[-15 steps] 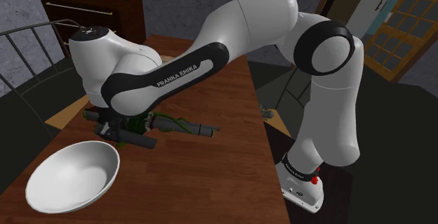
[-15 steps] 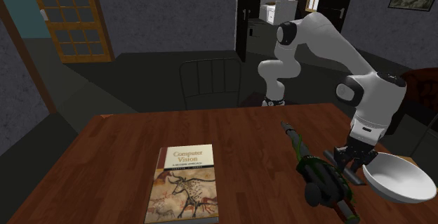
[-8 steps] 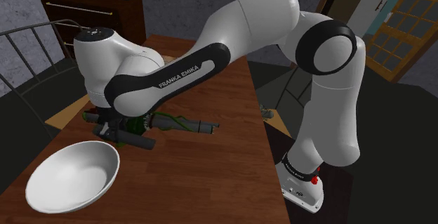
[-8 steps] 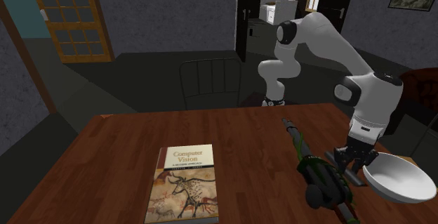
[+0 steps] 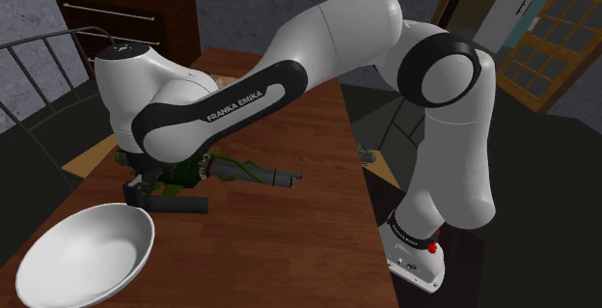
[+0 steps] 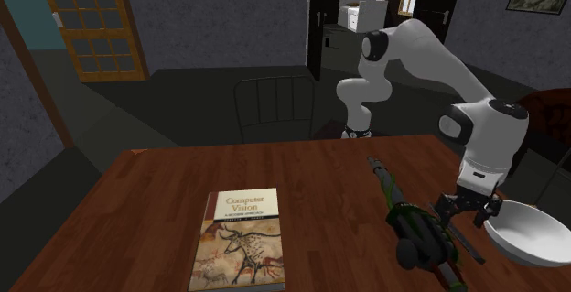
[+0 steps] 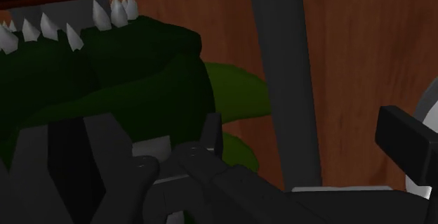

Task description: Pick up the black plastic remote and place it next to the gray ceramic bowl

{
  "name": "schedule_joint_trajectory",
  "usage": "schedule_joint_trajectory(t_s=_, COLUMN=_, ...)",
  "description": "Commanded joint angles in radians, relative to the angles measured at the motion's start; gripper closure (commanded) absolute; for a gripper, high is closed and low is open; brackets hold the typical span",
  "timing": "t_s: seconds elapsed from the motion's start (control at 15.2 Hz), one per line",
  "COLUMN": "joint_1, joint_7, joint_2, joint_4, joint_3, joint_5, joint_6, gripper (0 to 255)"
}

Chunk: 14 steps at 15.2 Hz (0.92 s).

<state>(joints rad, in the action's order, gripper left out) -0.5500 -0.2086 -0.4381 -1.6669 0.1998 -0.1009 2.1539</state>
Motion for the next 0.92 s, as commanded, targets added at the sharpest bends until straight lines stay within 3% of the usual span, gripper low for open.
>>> schedule_joint_trajectory(t_s=0.0, joint_1=0.011, joint_7=0.0, joint_2=-0.033, joint_4=0.002, joint_3=-0.017, joint_5=-0.092, joint_6=-0.032, gripper=0)
schedule_joint_trajectory(t_s=0.07, joint_1=-0.004, joint_7=0.009, joint_2=-0.018, joint_4=-0.047, joint_3=-0.041, joint_5=-0.081, joint_6=0.004, gripper=0)
schedule_joint_trajectory(t_s=0.26, joint_1=-0.028, joint_7=0.024, joint_2=0.027, joint_4=-0.008, joint_3=-0.06, joint_5=-0.056, joint_6=-0.076, gripper=0)
schedule_joint_trajectory(t_s=0.86, joint_1=-0.029, joint_7=0.026, joint_2=0.037, joint_4=0.004, joint_3=-0.058, joint_5=-0.054, joint_6=-0.098, gripper=0)
